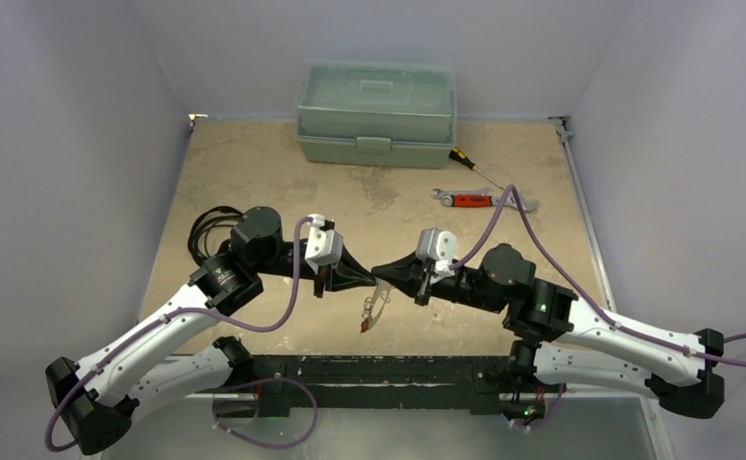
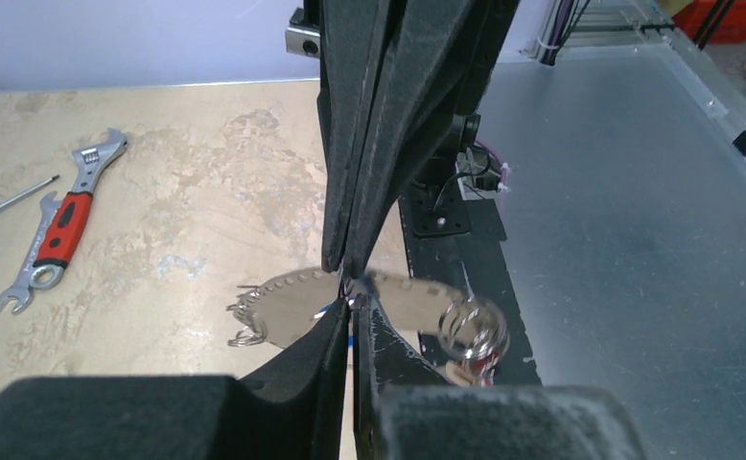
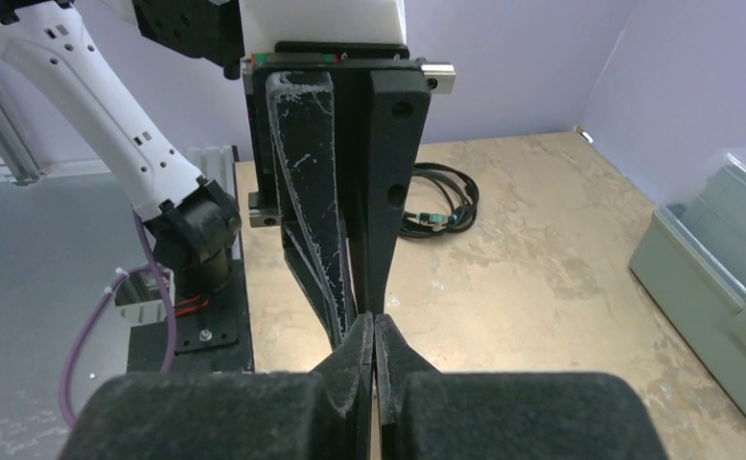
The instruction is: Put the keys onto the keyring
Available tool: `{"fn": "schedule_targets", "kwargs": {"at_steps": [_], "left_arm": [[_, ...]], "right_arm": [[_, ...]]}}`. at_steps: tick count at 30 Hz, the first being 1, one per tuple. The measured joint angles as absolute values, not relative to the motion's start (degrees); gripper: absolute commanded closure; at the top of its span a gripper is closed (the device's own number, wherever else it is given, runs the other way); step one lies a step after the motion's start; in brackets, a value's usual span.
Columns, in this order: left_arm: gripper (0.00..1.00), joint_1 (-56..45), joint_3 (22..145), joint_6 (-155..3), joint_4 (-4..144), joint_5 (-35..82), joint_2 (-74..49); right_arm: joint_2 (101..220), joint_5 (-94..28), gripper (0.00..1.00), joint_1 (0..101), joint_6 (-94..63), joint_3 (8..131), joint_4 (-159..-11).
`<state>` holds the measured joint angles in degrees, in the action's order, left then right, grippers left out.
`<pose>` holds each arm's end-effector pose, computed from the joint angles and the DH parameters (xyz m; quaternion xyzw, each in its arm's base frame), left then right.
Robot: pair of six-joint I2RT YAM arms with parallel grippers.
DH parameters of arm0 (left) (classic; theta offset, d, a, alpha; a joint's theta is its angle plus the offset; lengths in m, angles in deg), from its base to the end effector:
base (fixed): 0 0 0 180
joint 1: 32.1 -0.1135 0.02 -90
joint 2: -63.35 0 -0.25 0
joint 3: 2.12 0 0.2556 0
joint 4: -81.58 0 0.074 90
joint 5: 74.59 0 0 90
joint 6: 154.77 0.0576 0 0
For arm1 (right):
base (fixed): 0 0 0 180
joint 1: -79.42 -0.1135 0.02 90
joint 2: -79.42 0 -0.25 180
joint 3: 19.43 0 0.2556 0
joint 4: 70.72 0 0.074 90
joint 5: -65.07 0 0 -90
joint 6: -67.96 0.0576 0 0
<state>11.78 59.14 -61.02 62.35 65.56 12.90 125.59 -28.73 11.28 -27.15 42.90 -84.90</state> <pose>0.1291 -0.1855 0.3380 0.5302 0.5156 -0.5044 0.4457 0.0798 0.2091 0.3695 -0.4334 0.5431 0.3954 0.6008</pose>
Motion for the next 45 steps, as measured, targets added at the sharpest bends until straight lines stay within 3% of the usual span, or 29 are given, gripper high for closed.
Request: {"fn": "schedule_targets", "kwargs": {"at_steps": [1,3,9,13,20,22,25,28,32,37,45], "left_arm": [[0.71,11.78,59.08,-61.08,62.35,65.41,12.90],[0.65,11.78,59.08,-61.08,62.42,64.92,12.90],[0.63,11.78,59.08,-61.30,62.46,64.18,12.96],[0.81,11.78,59.08,-61.85,62.88,64.16,13.03],[0.64,11.78,59.08,-61.92,62.27,55.94,13.16],[0.61,11.71,59.08,-61.94,62.00,49.43,13.99],[0.58,11.40,58.66,-61.92,61.94,38.41,16.30],[0.53,10.90,58.47,-61.92,62.03,25.82,18.49],[0.52,10.03,58.12,-61.98,62.20,8.05,20.39],[0.48,9.11,57.46,-62.00,62.31,-6.24,21.44],[0.48,8.28,57.18,-61.98,62.40,-15.29,23.45]], "right_arm": [[125.70,-28.75,1.00,11.28,-27.10,42.66,-84.58],[125.76,-28.77,1.00,11.28,-26.99,42.29,-84.47],[125.74,-28.99,1.00,11.28,-26.90,41.83,-82.56],[125.76,-29.19,1.00,11.28,-26.73,41.75,-81.36],[125.83,-24.81,0.99,11.20,-23.45,39.65,-78.50],[126.09,-21.58,0.86,11.20,-20.54,37.70,-78.24],[129.70,-18.30,0.55,11.22,-15.54,36.37,-79.35],[136.23,-16.90,0.41,11.22,-10.40,36.37,-80.77],[146.09,-17.10,0.35,11.17,-1.88,36.22,-82.94],[154.88,-22.34,0.36,10.17,1.64,36.72,-81.23],[168.41,-34.23,0.40,9.27,-10.23,46.90,-81.14]]}}
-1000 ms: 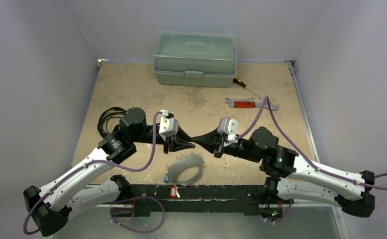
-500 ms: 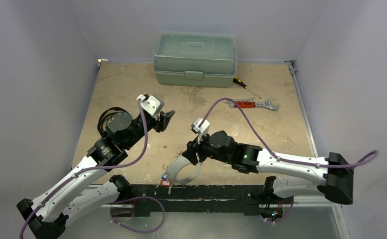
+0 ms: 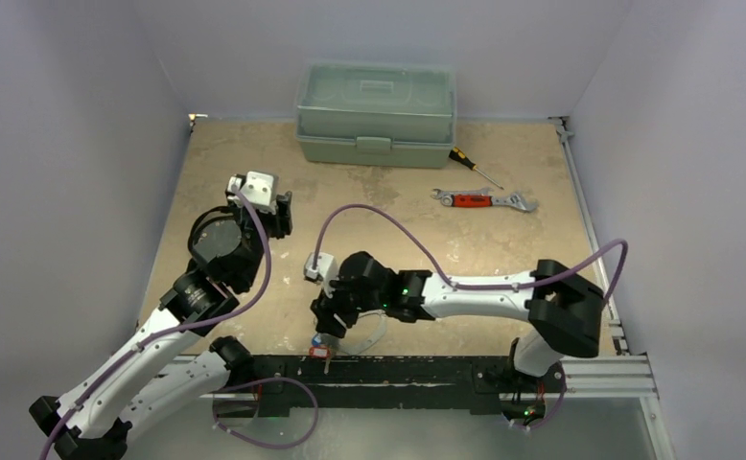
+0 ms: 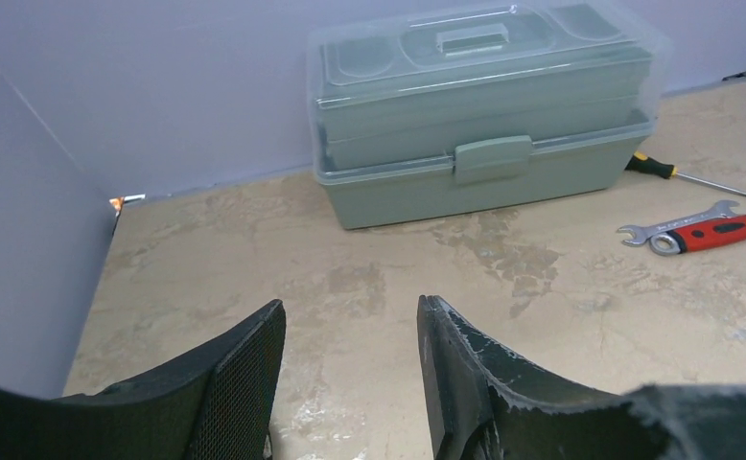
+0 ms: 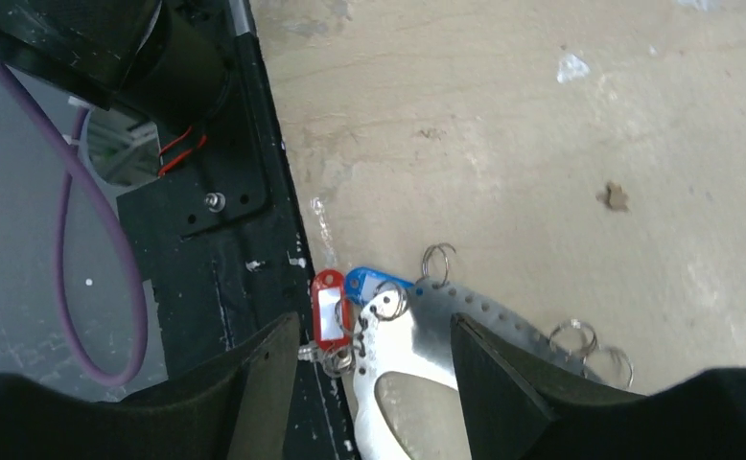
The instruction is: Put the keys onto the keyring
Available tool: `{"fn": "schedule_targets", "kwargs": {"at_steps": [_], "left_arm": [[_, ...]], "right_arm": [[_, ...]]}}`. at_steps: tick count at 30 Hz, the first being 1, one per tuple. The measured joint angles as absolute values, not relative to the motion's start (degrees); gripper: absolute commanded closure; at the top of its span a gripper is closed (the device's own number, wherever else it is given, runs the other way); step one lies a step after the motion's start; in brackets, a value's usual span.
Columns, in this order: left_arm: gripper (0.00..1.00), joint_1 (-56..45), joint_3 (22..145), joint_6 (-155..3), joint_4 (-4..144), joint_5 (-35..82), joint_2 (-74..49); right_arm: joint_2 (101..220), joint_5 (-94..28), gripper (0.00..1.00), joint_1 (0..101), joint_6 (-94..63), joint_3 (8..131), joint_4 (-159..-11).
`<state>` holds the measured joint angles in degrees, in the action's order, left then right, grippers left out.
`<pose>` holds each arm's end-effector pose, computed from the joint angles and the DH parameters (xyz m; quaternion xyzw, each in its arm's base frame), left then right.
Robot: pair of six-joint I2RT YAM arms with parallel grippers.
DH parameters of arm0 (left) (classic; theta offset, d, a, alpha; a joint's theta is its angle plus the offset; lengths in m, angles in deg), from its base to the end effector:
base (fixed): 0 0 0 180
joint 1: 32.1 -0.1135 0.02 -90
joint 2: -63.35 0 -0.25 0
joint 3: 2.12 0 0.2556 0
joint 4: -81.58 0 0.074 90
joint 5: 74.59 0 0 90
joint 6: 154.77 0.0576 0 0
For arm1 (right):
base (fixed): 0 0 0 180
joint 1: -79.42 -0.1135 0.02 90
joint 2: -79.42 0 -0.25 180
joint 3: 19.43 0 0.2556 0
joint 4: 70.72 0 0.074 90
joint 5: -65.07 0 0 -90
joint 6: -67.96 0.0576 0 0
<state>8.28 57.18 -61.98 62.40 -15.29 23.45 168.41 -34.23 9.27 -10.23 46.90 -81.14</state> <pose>0.1659 -0.1025 0.3592 0.0760 0.7018 -0.0433 0.7070 0.1139 0.3428 0.1936 -0.4608 0.7463 0.3653 0.3118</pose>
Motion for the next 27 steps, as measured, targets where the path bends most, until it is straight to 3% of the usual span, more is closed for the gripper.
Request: {"fn": "schedule_targets", "kwargs": {"at_steps": [9,16,27], "left_arm": [[0.48,7.99,56.96,-61.87,62.35,-16.60,23.45],[0.49,7.34,56.96,-61.50,62.35,-16.54,23.54],[0.49,6.90,56.96,-61.11,62.35,-16.36,23.50]], "right_arm": [[179.34,-37.47,0.42,9.27,-18.93,55.28,-84.60],[182.61,-37.91,0.64,9.27,-20.54,56.06,-87.07],[184.71,-39.61,0.65,9.27,-20.74,56.26,-87.05]]}}
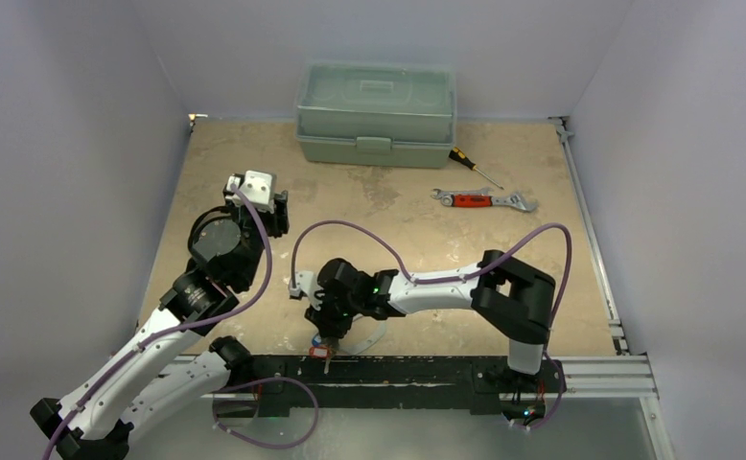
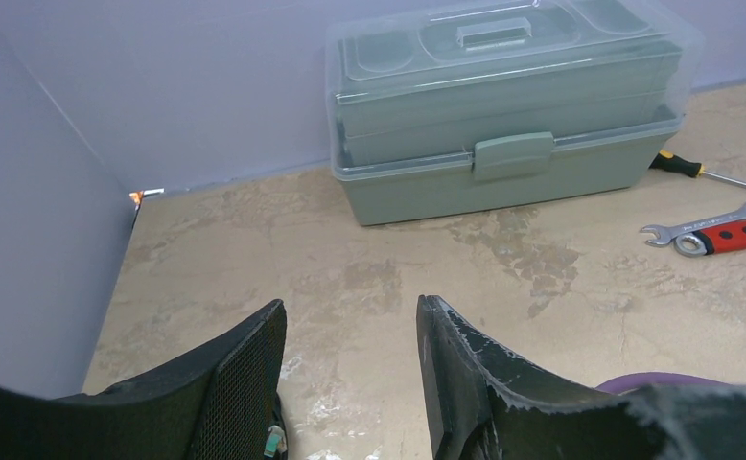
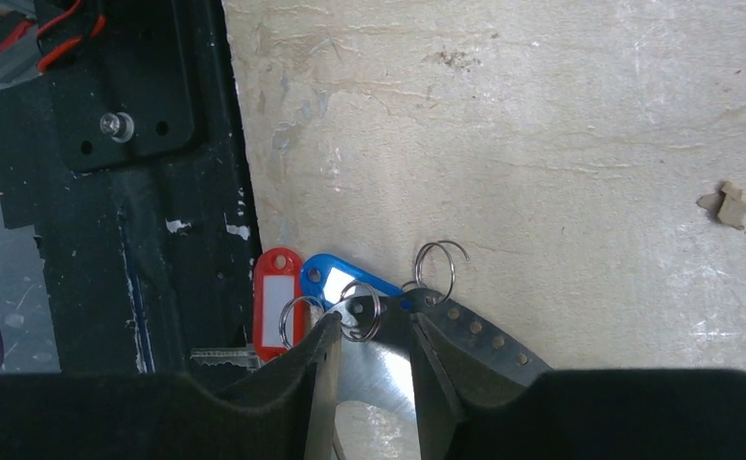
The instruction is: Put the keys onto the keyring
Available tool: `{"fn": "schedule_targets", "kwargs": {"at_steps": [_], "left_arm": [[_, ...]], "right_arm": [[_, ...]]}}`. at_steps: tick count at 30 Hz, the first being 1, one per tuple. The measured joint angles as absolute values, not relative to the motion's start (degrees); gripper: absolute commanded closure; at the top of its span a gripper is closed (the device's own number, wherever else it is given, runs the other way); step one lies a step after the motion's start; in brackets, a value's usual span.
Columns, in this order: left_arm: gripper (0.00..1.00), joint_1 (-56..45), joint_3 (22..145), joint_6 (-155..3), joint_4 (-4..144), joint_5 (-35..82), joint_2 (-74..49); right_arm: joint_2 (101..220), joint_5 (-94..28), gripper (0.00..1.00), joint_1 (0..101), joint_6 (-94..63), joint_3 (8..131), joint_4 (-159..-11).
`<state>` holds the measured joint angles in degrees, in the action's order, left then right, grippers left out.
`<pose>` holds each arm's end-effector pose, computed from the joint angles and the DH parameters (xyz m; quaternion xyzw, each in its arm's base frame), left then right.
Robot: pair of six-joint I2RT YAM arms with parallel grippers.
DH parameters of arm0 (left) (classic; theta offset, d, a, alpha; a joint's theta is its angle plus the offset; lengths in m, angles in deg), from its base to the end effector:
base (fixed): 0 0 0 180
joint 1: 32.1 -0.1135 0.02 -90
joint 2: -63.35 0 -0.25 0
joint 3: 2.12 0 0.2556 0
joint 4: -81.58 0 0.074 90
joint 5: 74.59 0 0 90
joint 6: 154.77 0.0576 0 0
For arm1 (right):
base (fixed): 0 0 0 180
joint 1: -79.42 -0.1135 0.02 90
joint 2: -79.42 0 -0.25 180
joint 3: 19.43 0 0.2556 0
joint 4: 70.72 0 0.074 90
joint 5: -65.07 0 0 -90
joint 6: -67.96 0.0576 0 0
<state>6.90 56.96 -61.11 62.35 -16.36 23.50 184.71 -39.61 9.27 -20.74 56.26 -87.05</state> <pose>0.1686 -0.0975 0.3579 0.0671 0.7039 -0.0220 0.7068 0.1215 0.3797 0.1352 -0.5593 0.7313 0.3134 0.2329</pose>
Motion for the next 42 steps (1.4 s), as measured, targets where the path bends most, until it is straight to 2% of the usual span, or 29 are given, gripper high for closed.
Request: {"fn": "schedule_targets", "kwargs": {"at_steps": [15,18,23,34,42], "left_arm": [[0.49,6.88,56.96,-61.08,62.33,-16.32,23.23],[0.49,6.86,56.96,-61.08,62.35,-16.30,23.19],[0.49,6.86,56.96,-61.08,62.33,-16.30,23.17],[0.49,6.84,56.96,-61.06,62.33,-16.25,23.08],[0.50,6.55,56.54,-60.63,62.38,-13.39,24.09]], "right_arm": [[186.02,-42.91,0.76,9.27,-20.41,56.32,-86.72],[186.15,-43.89,0.82,9.27,-20.33,56.41,-86.56],[187.12,-44.42,1.00,9.27,-20.11,56.72,-86.11],[186.20,-44.09,1.00,9.27,-20.11,53.85,-81.34],[174.44,-42.12,1.00,9.12,-20.15,44.33,-73.89]]}}
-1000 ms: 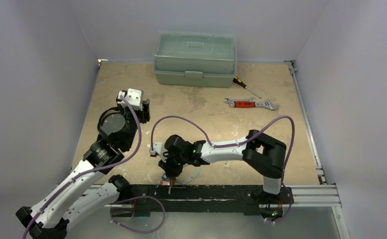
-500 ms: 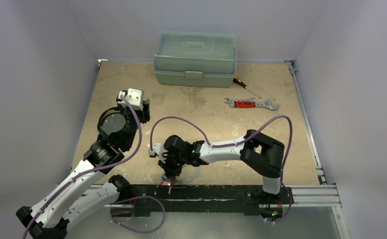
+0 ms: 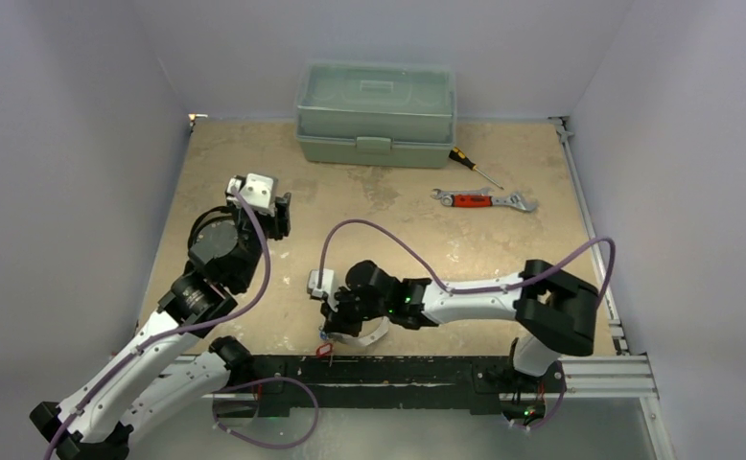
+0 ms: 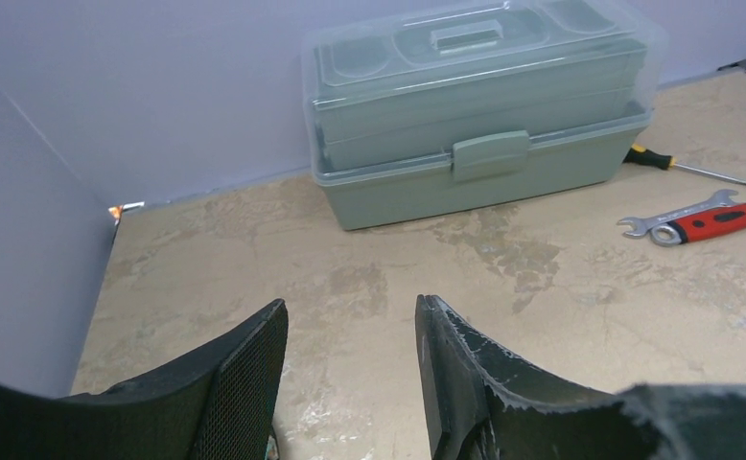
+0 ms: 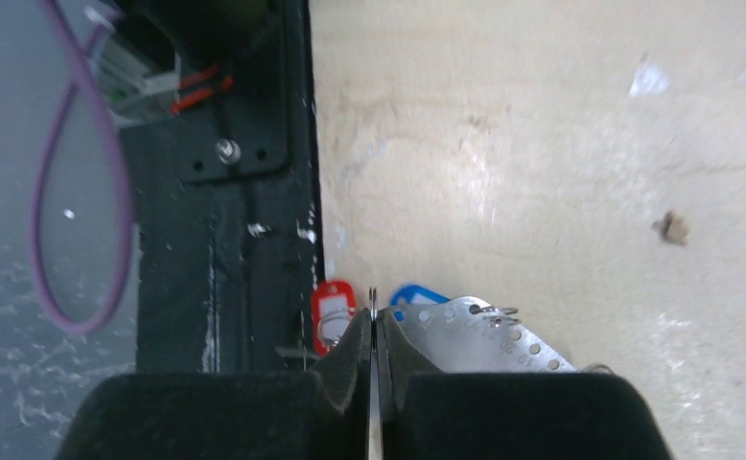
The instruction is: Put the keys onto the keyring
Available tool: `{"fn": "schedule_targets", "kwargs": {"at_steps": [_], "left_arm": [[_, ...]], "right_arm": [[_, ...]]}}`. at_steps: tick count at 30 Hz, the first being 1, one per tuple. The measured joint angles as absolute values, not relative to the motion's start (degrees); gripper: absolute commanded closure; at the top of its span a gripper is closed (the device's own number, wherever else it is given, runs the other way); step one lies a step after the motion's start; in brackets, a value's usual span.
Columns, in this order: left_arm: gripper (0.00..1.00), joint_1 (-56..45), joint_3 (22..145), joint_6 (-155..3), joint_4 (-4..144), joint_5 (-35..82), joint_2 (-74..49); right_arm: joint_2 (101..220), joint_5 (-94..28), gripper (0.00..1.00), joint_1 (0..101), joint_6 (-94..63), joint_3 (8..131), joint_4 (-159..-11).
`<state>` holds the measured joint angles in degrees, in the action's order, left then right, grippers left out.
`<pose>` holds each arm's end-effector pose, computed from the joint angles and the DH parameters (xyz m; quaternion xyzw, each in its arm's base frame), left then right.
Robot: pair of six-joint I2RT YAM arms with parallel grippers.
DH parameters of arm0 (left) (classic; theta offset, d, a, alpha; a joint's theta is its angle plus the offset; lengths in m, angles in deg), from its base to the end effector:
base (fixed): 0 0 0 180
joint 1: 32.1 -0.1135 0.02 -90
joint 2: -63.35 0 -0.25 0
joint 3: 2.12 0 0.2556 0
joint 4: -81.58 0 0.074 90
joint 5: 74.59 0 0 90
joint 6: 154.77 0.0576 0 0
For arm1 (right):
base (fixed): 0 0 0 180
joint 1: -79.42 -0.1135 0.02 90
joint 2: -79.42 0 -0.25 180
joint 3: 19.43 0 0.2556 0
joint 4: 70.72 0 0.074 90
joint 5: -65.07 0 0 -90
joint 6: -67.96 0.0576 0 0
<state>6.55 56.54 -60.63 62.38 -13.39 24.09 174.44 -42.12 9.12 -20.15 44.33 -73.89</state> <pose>0.1673 -0.0982 0.3570 0.0854 0.7008 -0.0359 0.7073 0.1076 0.3511 0.1570 -0.5494 0.6843 0.3784 0.2945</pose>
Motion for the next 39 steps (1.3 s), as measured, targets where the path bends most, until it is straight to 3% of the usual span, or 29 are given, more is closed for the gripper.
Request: {"fn": "schedule_targets", "kwargs": {"at_steps": [18,39], "left_arm": [[0.51,6.53,54.66,-59.38,64.08,1.50,27.93],[0.52,6.53,53.53,-58.07,67.18,25.17,29.05]], "right_arm": [[156.93,-39.17,1.00,8.92,-20.22,33.31,-63.40],[133.17,-40.86,1.00,8.92,-24.09,31.17,-70.72]]}}
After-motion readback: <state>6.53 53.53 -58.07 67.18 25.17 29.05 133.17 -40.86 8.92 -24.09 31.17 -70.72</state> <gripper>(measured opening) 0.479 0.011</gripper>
